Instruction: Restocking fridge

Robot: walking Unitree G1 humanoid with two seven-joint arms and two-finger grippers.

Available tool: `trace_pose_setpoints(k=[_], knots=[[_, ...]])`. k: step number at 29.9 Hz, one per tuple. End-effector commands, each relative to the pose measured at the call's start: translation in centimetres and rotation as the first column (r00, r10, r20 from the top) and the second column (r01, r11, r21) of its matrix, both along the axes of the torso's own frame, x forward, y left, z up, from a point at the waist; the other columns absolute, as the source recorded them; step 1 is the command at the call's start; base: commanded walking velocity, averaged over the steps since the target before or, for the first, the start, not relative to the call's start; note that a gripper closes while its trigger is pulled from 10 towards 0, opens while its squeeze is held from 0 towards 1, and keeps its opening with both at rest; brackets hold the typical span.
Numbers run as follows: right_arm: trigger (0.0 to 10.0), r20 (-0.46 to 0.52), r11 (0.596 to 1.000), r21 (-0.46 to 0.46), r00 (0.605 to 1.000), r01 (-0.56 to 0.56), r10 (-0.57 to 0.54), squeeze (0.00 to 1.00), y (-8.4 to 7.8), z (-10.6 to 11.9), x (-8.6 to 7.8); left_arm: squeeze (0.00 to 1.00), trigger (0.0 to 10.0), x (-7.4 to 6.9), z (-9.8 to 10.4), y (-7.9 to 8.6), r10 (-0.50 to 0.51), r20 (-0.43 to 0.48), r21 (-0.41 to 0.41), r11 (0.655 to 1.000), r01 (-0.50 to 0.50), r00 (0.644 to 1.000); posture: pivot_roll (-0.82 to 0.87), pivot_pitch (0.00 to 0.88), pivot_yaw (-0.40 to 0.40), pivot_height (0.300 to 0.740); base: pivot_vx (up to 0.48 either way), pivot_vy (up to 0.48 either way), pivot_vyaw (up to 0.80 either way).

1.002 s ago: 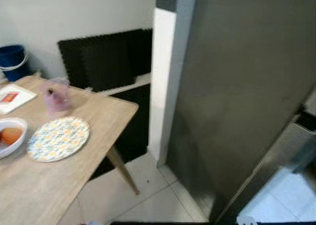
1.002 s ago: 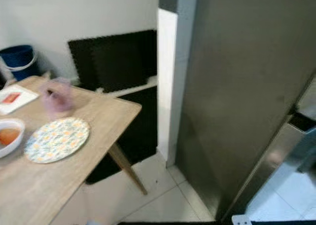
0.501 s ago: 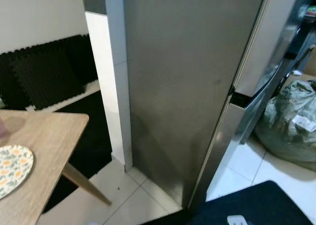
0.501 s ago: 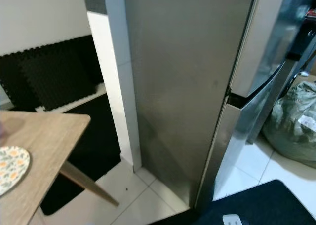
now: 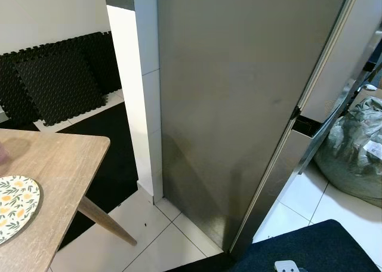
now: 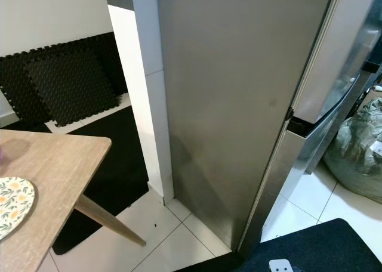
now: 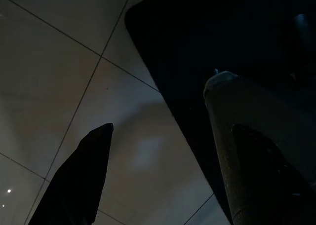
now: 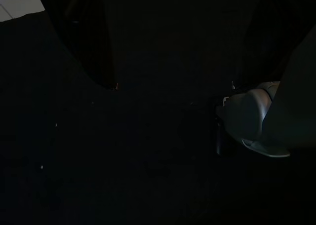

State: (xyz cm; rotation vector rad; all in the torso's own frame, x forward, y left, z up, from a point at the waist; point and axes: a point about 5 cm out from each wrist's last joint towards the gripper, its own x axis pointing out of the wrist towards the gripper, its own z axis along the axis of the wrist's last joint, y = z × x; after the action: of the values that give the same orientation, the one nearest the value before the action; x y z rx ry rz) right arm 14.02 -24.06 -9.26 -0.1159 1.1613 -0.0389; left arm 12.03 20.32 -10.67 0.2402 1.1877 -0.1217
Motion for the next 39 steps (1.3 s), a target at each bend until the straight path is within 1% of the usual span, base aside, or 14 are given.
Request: trace_pose_setpoints(k=[1, 4, 13, 23, 24, 26, 28, 32, 35, 39], knots=[[10.0, 0.007, 1.000, 0.005, 1.000, -0.015, 0.015, 0.00, 0.6, 0.0, 0.4, 0.00, 10.0, -0.3, -0.1, 0.0, 0.003, -0.013, -0.006, 1.000, -0.003, 1.000, -0.04, 0.000, -0.005, 0.740, 0.337, 0.000, 0.00], [10.0, 0.014, 1.000, 0.012, 1.000, -0.025, 0.025, 0.00, 1.3, 0.0, 0.9, 0.00, 10.0, -0.3, -0.1, 0.0, 0.000, -0.015, -0.007, 1.000, 0.000, 1.000, -0.04, 0.000, -0.005, 0.740, 0.359, 0.000, 0.00], [10.0, 0.018, 0.999, 0.017, 0.999, -0.036, 0.036, 0.00, 2.0, 0.0, 1.3, 0.00, 10.0, -0.3, -0.1, 0.0, -0.002, -0.018, -0.007, 1.000, 0.002, 1.000, -0.04, 0.000, -0.006, 0.740, 0.355, 0.000, 0.00], [10.0, -0.004, 1.000, 0.002, 1.000, -0.026, 0.026, 0.00, 0.3, -0.2, -0.3, 0.00, 10.0, -0.3, -0.1, -0.1, -0.007, -0.017, -0.010, 1.000, 0.006, 1.000, -0.04, 0.000, -0.006, 0.740, 0.354, 0.000, 0.00], [10.0, -0.006, 1.000, 0.001, 1.000, -0.025, 0.025, 0.00, 0.2, -0.2, -0.4, 0.00, 10.0, -0.2, -0.1, -0.1, 0.007, -0.010, -0.019, 1.000, -0.007, 1.000, -0.04, 0.000, -0.005, 0.740, 0.259, 0.000, 0.00], [10.0, -0.007, 1.000, -0.002, 1.000, -0.025, 0.024, 0.00, 0.1, -0.2, -0.4, 0.00, 10.0, -0.2, -0.1, -0.2, 0.022, -0.007, -0.033, 0.999, -0.022, 1.000, -0.04, 0.000, -0.005, 0.740, 0.000, 0.000, 0.00], [10.0, -0.005, 1.000, 0.003, 1.000, -0.017, 0.017, 0.00, 0.2, -0.2, -0.4, 0.00, 10.0, -0.2, -0.1, -0.3, 0.010, -0.008, -0.036, 0.999, -0.010, 1.000, -0.04, 0.000, -0.007, 0.740, 0.000, 0.000, 0.00], [10.0, -0.002, 1.000, 0.014, 1.000, -0.008, 0.008, 0.00, 0.7, -0.2, 0.0, 0.00, 10.0, -0.2, -0.1, -0.4, 0.005, -0.009, -0.038, 0.999, -0.005, 1.000, -0.04, 0.000, -0.007, 0.740, 0.000, 0.000, 0.00], [10.0, 0.001, 1.000, 0.026, 1.000, -0.001, 0.001, 0.00, 1.5, -0.1, 0.6, 0.00, 10.0, -0.2, -0.1, -0.4, 0.006, -0.009, -0.040, 0.999, -0.007, 1.000, -0.04, 0.000, -0.007, 0.740, 0.000, 0.000, -0.76], [10.0, 0.005, 1.000, 0.030, 1.000, -0.004, 0.004, 0.00, 1.8, -0.1, 0.9, 0.00, 10.0, -0.2, -0.1, -0.4, 0.007, -0.007, -0.040, 0.999, -0.008, 1.000, -0.04, 0.000, -0.007, 0.740, 0.000, 0.000, -0.76]])
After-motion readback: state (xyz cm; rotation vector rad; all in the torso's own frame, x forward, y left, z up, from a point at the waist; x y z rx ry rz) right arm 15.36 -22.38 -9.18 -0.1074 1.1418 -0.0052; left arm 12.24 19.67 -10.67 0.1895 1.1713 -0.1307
